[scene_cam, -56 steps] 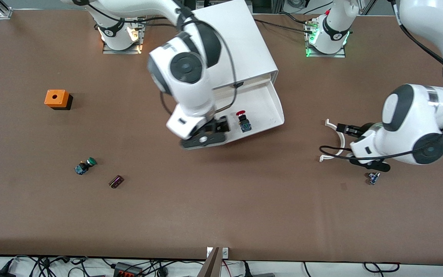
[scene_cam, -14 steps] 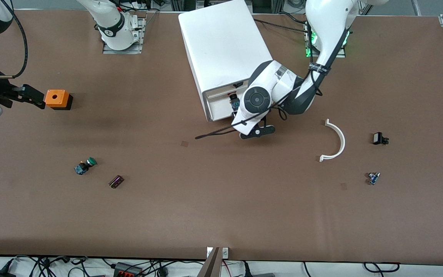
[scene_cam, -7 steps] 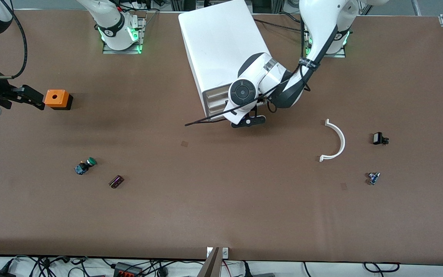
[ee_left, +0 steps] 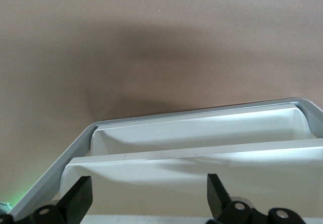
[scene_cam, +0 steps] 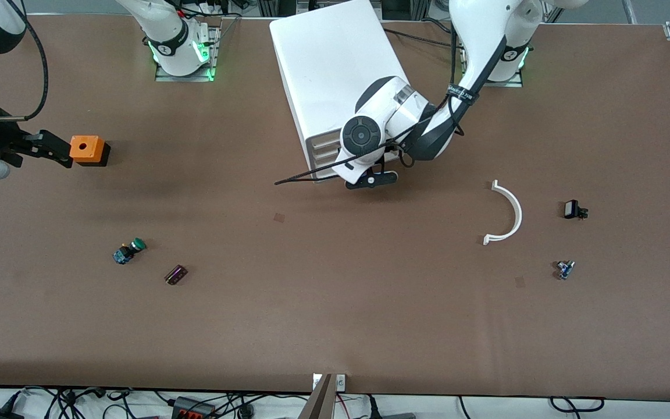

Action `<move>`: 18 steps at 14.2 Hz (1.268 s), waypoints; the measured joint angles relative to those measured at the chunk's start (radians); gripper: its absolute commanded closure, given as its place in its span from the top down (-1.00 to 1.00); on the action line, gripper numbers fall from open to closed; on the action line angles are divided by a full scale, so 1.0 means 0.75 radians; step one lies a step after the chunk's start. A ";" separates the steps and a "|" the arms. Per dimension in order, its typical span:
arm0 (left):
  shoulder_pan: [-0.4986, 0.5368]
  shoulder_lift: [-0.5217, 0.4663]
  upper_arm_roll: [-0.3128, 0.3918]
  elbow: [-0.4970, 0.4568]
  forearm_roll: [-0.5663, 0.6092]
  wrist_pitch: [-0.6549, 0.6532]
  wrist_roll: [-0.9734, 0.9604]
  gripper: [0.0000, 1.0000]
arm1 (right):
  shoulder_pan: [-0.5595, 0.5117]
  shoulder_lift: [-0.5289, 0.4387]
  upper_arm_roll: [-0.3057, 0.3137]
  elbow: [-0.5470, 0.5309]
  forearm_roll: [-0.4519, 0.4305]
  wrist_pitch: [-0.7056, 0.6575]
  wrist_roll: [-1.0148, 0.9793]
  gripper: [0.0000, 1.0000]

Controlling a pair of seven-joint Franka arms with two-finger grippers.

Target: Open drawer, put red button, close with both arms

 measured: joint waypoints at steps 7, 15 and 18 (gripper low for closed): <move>0.117 -0.060 0.015 0.038 0.002 -0.014 0.004 1.00 | 0.065 0.043 -0.054 0.006 0.002 0.003 0.005 1.00; 0.428 -0.158 0.021 0.334 0.188 -0.361 0.470 1.00 | 0.041 0.055 -0.109 0.043 0.021 0.005 0.000 1.00; 0.568 -0.232 0.023 0.372 0.188 -0.453 0.770 1.00 | 0.021 0.052 -0.110 0.046 0.021 -0.010 -0.004 1.00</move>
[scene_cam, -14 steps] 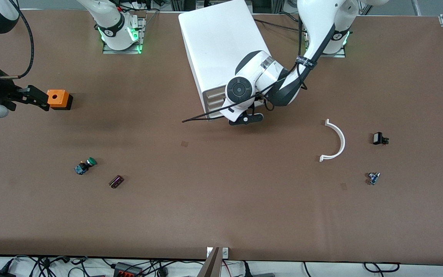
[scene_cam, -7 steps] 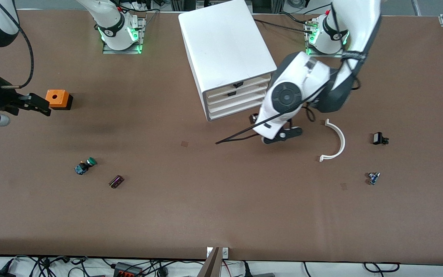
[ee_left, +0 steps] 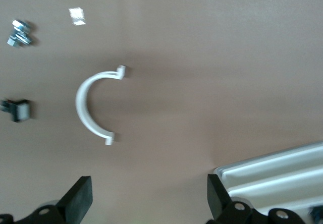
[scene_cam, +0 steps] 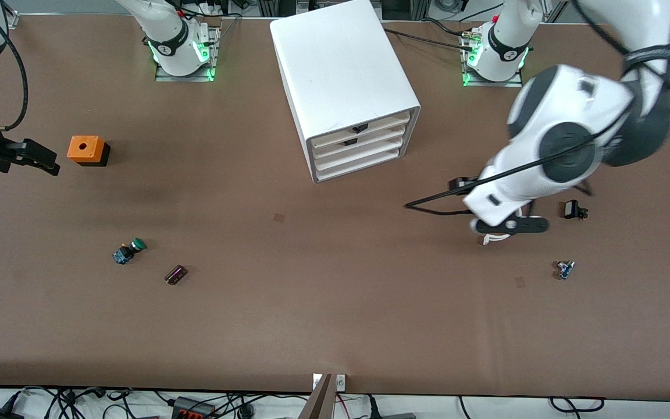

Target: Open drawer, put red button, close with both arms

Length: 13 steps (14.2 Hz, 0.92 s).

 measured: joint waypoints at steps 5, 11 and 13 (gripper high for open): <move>0.129 -0.225 0.040 -0.039 -0.001 -0.103 0.350 1.00 | -0.009 -0.025 0.000 -0.006 0.001 -0.018 -0.032 1.00; 0.196 -0.498 0.168 -0.433 -0.081 0.266 0.522 1.00 | -0.008 -0.063 0.004 -0.065 0.003 -0.026 -0.035 1.00; 0.225 -0.536 0.168 -0.521 -0.091 0.310 0.526 1.00 | -0.009 -0.084 0.004 -0.088 0.003 -0.025 -0.035 1.00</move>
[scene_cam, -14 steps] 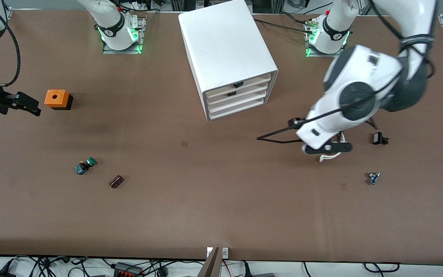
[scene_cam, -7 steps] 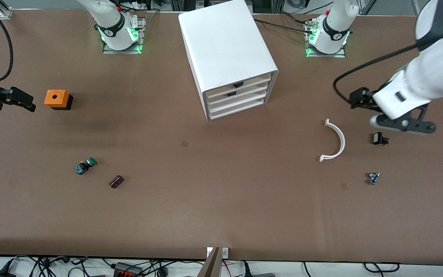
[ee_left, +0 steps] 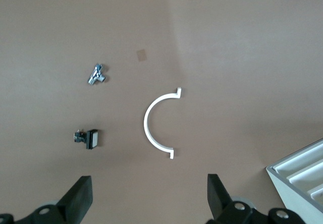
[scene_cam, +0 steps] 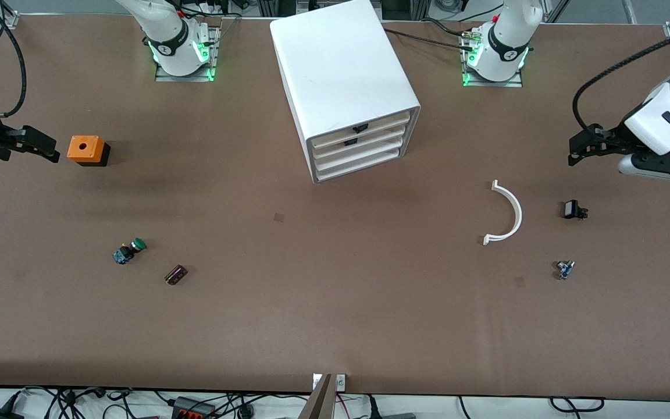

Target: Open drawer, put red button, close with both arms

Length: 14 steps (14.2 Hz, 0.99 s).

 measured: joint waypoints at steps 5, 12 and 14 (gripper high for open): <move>0.000 -0.036 0.004 -0.022 0.007 0.000 0.005 1.00 | 0.000 -0.075 0.001 -0.103 0.000 0.059 0.000 1.00; 0.000 -0.054 0.009 -0.016 0.042 -0.052 0.007 1.00 | 0.000 -0.075 0.004 -0.107 0.004 0.044 0.000 1.00; -0.001 -0.054 0.007 -0.016 0.042 -0.053 0.008 1.00 | 0.000 -0.075 0.006 -0.108 0.007 -0.008 0.000 1.00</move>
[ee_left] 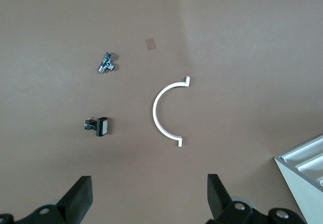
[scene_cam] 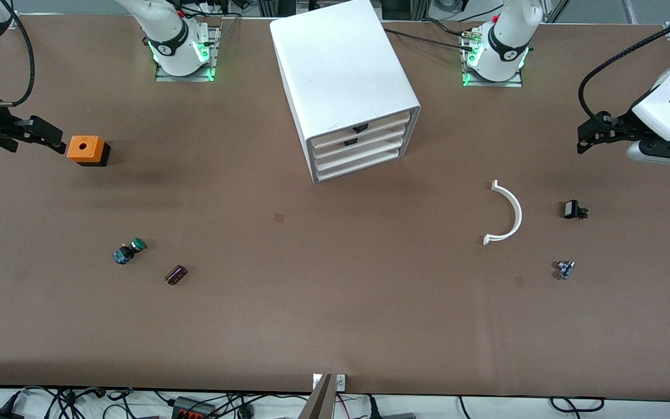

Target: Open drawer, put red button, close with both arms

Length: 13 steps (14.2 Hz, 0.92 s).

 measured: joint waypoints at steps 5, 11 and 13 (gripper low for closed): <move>0.000 0.000 -0.003 0.000 0.000 -0.001 0.000 1.00 | 0.000 -0.001 0.003 0.000 0.001 -0.033 0.000 1.00; 0.000 0.000 -0.003 0.000 0.000 -0.001 0.000 1.00 | 0.000 -0.002 0.004 0.000 0.001 -0.016 0.000 1.00; 0.000 0.000 -0.003 0.000 0.000 -0.001 0.000 1.00 | 0.000 -0.003 0.005 0.007 0.001 -0.007 0.000 1.00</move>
